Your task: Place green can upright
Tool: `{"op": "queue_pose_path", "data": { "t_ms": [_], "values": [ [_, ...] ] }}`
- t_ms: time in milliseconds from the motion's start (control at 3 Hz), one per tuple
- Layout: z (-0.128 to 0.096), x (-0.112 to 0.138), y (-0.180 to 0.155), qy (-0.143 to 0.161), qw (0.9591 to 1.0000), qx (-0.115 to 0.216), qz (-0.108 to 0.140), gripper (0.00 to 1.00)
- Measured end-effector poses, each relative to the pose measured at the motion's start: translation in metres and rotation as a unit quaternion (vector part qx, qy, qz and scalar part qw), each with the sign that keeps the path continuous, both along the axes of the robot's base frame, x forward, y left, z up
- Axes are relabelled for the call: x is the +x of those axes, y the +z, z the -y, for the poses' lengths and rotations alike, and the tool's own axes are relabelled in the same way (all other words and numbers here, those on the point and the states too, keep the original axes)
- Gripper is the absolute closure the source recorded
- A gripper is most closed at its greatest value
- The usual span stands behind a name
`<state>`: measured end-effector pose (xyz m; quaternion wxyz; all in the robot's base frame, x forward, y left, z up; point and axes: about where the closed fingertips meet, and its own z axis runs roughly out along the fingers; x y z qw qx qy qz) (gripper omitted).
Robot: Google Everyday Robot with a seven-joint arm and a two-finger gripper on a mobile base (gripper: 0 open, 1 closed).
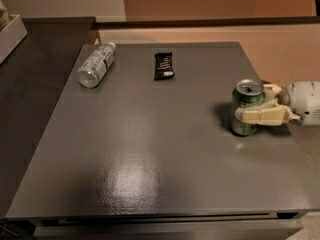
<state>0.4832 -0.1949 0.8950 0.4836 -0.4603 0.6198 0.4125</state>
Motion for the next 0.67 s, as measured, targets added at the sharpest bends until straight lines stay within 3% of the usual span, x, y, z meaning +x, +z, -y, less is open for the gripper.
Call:
{"op": "queue_pose_path", "data": {
  "t_ms": [667],
  "values": [
    [0.0034,0.0018,-0.0027,0.012,0.9998,0.016,0.007,0.38]
  ]
}}
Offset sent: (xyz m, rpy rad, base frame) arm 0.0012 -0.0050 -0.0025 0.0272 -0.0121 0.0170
